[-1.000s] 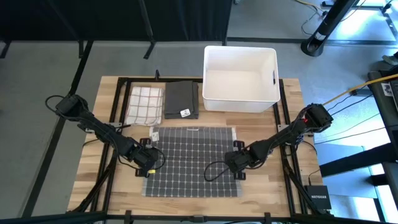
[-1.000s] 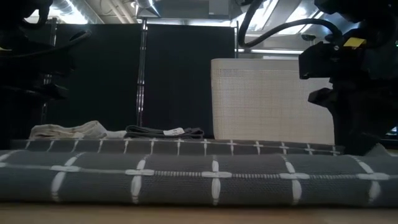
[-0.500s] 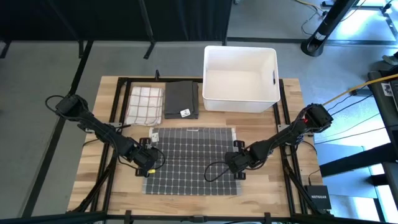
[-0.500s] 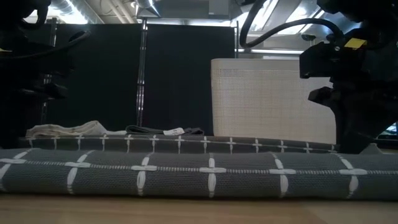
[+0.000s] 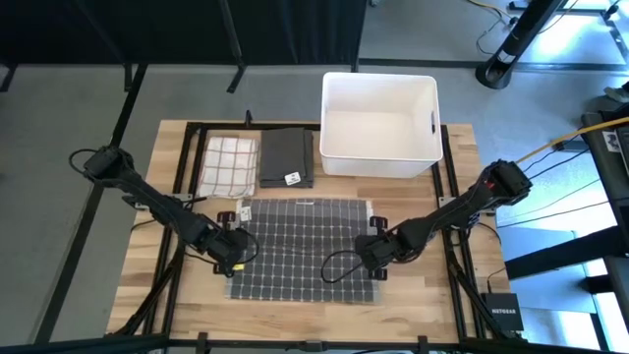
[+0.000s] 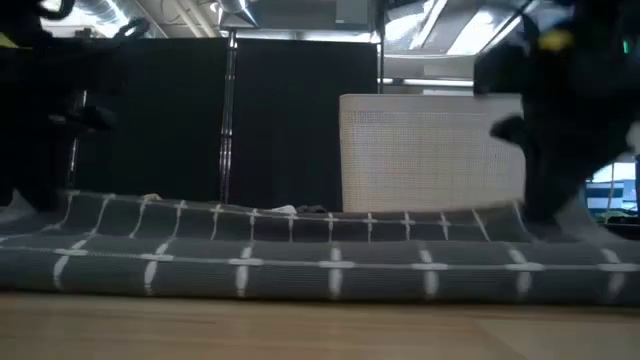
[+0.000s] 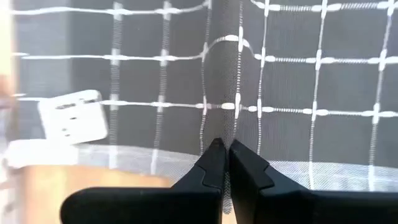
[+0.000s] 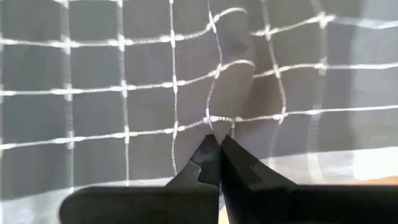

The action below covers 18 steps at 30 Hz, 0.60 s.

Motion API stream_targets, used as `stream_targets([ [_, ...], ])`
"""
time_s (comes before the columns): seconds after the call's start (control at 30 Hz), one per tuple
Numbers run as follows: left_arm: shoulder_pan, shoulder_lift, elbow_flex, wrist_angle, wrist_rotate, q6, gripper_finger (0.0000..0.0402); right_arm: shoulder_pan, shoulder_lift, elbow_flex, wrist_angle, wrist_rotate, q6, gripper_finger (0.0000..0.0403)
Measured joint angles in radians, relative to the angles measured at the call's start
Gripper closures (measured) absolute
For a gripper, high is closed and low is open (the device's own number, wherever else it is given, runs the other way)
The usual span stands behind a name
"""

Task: Fold towel
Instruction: Fold the grey patterned towel

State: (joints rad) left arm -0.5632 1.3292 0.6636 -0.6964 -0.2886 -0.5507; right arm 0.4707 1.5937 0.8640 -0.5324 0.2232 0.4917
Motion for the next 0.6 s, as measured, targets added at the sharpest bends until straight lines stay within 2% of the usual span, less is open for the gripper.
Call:
stream_targets([
  [0.33,0.001,-0.142,0.112,-0.209,-0.164,-0.002,0.0401,0.007,-0.145,0.084,-0.226,0.133,0.000,0.0401],
  [0.6,0.008,-0.258,0.219,-0.386,-0.413,-0.003,0.0401,0.006,-0.268,0.155,-0.378,0.342,0.000,0.0401],
])
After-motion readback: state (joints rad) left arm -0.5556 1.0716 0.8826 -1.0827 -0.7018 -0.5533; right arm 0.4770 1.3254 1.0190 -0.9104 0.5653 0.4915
